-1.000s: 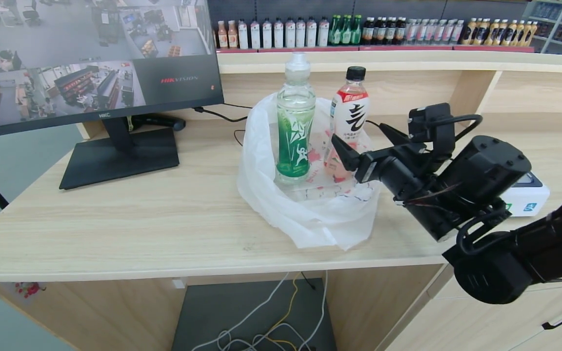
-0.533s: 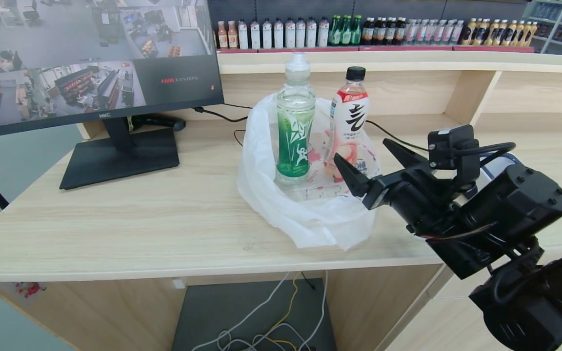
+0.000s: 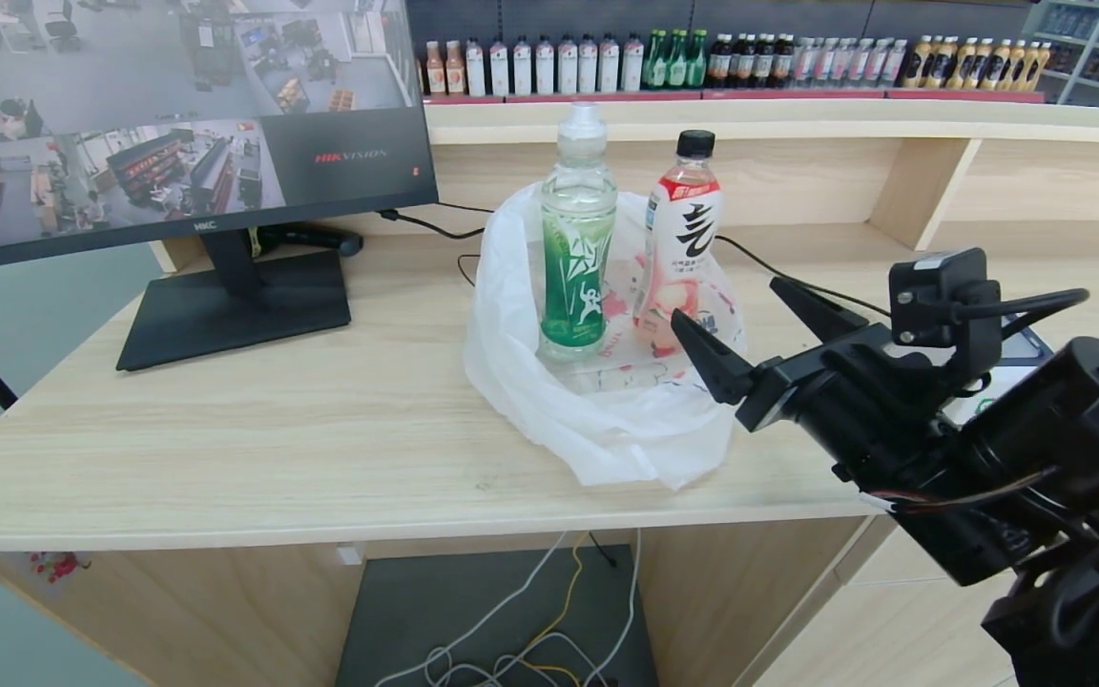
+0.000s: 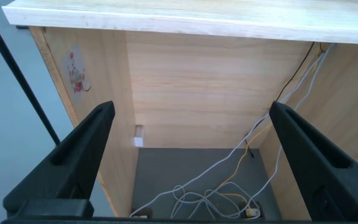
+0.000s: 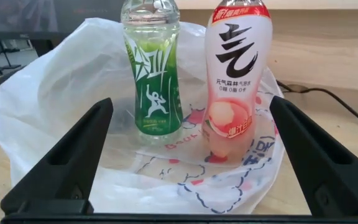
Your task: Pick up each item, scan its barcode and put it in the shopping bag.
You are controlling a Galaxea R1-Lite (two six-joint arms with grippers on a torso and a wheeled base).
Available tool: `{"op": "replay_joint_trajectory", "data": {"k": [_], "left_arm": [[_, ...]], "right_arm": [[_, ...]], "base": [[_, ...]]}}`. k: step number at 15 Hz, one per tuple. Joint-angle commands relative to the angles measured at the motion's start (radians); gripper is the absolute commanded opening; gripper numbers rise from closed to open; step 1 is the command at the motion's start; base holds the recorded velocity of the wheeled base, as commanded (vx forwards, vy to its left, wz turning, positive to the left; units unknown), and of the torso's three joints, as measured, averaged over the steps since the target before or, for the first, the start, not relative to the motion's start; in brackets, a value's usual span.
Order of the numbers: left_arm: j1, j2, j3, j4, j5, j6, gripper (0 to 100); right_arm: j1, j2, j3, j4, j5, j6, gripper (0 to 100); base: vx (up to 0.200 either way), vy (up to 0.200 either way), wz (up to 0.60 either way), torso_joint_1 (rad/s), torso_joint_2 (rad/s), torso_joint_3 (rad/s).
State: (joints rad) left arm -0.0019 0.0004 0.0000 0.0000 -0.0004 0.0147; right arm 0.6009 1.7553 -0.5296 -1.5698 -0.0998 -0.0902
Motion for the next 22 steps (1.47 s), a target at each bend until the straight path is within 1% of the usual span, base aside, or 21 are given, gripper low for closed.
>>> {"op": "replay_joint_trajectory", "data": {"k": [1,3,7,8,11,14,18,22], "left_arm": [[0.000,0.000,0.000,0.000,-0.001,-0.001,100],[0.000,0.000,0.000,0.000,0.000,-0.002,100],[0.000,0.000,0.000,0.000,-0.001,-0.004,100],[0.000,0.000,0.000,0.000,0.000,0.001,100],[0.000,0.000,0.000,0.000,0.000,0.005,100],[0.000,0.000,0.000,0.000,-0.001,-0.002,100],[0.000,0.000,0.000,0.000,0.000,-0.005,100],[0.000,0.000,0.000,0.000,0.000,-0.012,100]], "right_arm": [[0.004,-0.046,0.022,-0.001,0.002,0.001,100],[0.002,-0.050,0.017,-0.001,0.002,0.004,100],[0.002,-0.054,0.014,-0.001,0.002,0.004,100],[0.002,-0.057,0.014,-0.001,0.002,0.004,100],[0.002,-0.056,0.002,-0.001,0.002,0.004,100],[0.002,-0.051,0.000,-0.001,0.000,0.004,100],[0.002,-0.059,0.005,-0.001,0.000,0.004,100],[-0.003,-0.073,-0.035,-0.001,0.002,0.007,100]], "base": [[0.000,0.000,0.00,0.000,0.00,0.000],[0.000,0.000,0.00,0.000,0.00,0.000],[-0.200,0.000,0.00,0.002,0.00,0.005],[-0.200,0.000,0.00,0.007,0.00,-0.002],[0.000,0.000,0.00,0.000,0.00,0.000],[0.000,0.000,0.00,0.000,0.00,0.000],[0.000,-0.200,0.00,0.010,0.01,0.001],[0.000,-0.200,0.00,0.006,0.01,0.001]]}}
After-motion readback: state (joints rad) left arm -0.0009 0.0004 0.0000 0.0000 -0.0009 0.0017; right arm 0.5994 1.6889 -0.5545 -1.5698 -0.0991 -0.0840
